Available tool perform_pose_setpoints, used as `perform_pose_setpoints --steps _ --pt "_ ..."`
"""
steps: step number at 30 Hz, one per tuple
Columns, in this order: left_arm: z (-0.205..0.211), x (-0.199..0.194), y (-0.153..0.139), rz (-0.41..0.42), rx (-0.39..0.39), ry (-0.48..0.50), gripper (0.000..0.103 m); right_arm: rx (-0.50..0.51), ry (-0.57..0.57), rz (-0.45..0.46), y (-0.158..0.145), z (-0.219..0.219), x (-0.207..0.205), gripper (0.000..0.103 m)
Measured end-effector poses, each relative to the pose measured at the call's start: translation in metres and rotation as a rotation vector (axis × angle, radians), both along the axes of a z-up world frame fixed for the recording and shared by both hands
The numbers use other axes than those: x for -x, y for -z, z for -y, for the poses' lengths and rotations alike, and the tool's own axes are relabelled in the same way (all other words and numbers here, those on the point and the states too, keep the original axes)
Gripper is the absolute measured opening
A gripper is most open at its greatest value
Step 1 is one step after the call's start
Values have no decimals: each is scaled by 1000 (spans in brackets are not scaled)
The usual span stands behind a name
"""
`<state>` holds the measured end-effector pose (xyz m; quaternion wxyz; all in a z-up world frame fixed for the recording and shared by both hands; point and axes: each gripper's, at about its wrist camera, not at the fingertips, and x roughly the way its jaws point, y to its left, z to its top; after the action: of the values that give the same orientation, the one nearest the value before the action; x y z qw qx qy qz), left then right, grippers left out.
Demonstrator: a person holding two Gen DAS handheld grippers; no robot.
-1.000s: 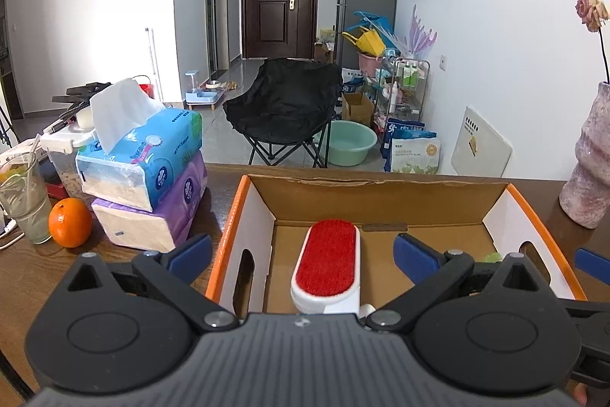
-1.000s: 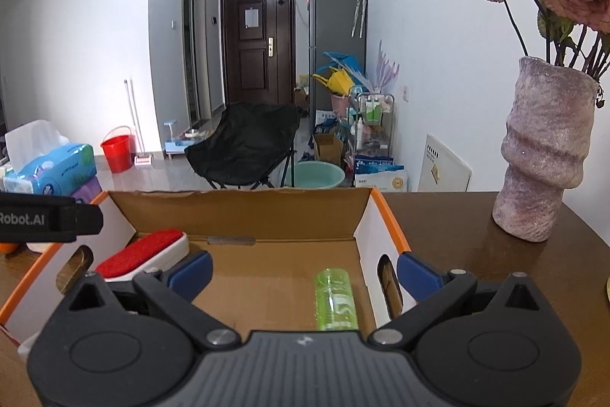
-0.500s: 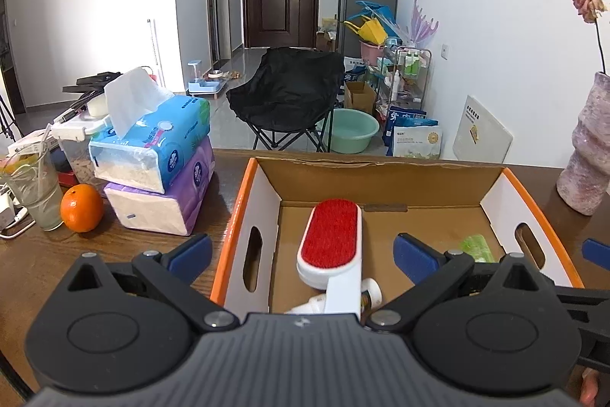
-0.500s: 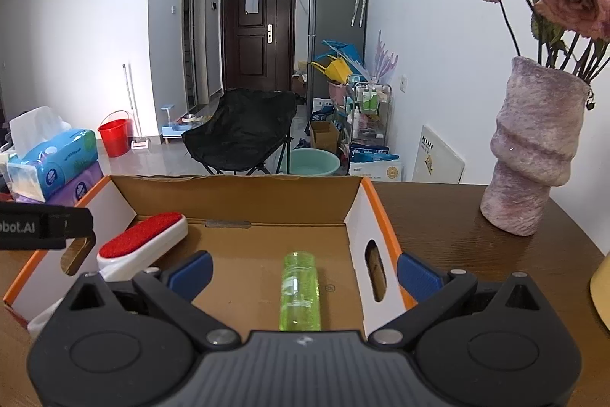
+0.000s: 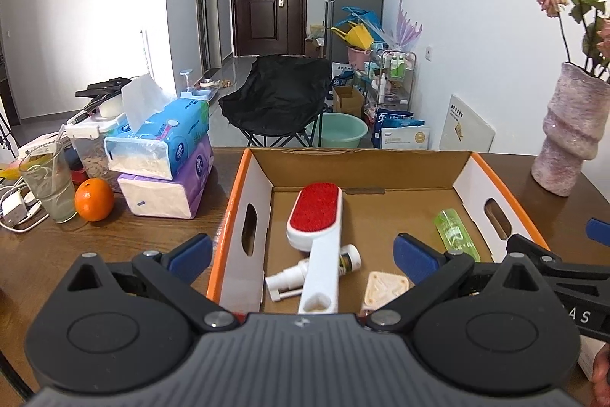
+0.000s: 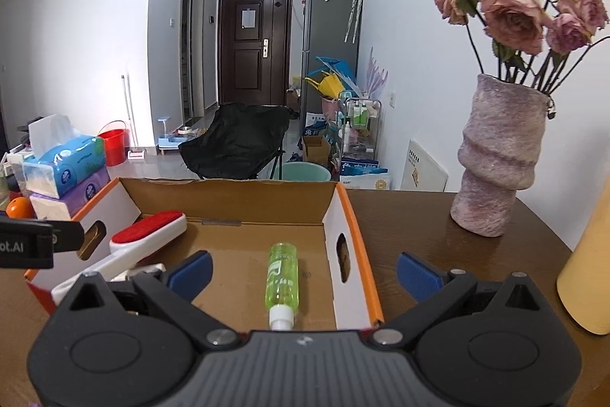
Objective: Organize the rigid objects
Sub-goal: 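Move both grippers back to the caps and tape roll on the table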
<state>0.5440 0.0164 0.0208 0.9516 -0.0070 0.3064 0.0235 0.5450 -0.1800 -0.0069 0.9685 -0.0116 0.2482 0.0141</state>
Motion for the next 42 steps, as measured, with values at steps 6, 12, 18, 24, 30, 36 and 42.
perform_pose_setpoints --steps 6,12,18,24,30,36,42 --pt "2 24 -3 11 0 16 103 6 2 -1 -1 10 25 103" --pt "4 46 -3 9 -13 21 103 12 -4 7 -3 19 53 103" --pt "3 69 -6 12 -14 20 103 6 -17 20 -5 25 78 103" --pt "5 94 -6 8 -18 15 103 16 -33 26 -5 29 105 103" --pt "10 118 -2 -13 -23 17 103 19 -34 27 -3 39 132 103" --pt "14 139 9 -45 -17 14 103 26 -24 21 1 54 156 103" --pt "21 156 19 -72 -22 11 103 30 -8 15 8 70 178 103"
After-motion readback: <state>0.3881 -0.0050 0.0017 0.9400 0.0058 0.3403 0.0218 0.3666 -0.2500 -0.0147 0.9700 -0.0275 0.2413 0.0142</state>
